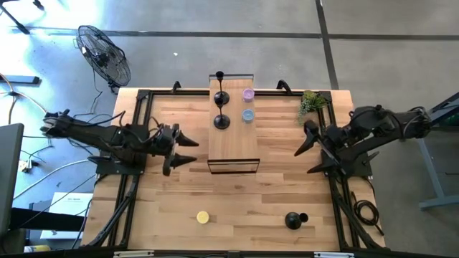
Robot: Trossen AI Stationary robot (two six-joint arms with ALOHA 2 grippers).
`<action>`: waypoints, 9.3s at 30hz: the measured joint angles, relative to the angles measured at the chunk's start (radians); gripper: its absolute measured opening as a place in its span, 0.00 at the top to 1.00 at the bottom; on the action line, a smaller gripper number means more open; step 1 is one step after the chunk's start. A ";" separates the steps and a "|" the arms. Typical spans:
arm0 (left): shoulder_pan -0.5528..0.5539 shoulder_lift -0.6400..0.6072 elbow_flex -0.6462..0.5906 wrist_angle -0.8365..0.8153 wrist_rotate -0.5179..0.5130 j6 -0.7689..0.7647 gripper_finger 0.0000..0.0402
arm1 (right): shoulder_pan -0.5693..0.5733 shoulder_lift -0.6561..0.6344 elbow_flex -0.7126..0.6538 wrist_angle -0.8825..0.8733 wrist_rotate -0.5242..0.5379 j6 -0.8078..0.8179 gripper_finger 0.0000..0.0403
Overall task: Pick & Place candle stick holders
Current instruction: Put the yellow scented candle on the shelf
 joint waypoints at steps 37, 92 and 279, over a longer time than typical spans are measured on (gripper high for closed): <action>-0.434 0.861 1.266 -1.301 -0.127 -0.892 0.32 | 0.330 0.063 0.000 0.009 0.086 -0.033 0.30; -0.364 1.351 1.421 -1.492 0.187 -1.458 0.32 | 0.367 0.064 0.000 0.008 0.144 -0.032 0.30; -0.324 1.437 1.238 -1.326 0.337 -1.131 0.32 | 0.366 0.104 0.000 0.000 0.170 -0.078 0.30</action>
